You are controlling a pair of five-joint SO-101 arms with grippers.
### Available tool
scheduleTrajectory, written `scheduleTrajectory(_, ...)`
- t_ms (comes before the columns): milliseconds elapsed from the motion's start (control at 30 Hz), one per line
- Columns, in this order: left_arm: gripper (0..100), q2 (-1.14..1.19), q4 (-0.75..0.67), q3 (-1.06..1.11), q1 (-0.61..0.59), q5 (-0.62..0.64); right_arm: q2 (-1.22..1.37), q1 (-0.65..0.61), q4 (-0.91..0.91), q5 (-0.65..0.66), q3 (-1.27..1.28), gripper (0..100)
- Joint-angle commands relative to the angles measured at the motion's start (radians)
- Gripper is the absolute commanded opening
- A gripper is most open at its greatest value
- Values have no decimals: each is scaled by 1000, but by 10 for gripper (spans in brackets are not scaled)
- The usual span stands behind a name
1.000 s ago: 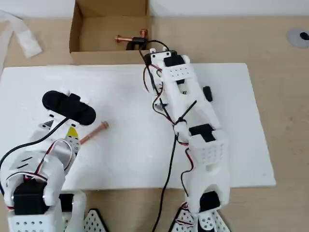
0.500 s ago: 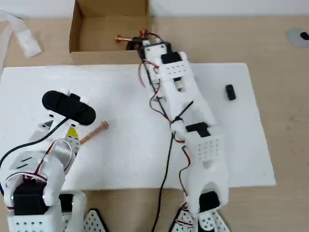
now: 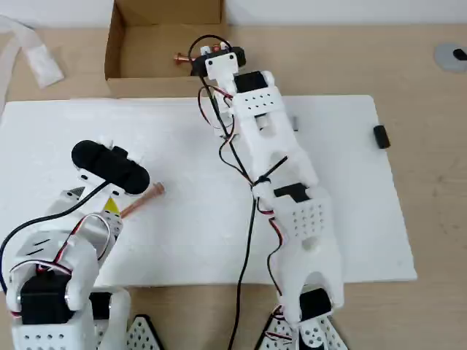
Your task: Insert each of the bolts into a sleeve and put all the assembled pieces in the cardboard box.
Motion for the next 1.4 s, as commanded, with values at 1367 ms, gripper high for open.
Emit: scheduleTrajectory(1367, 10, -5, 3, 3, 8, -8, 346, -18, 385, 6, -975, 9)
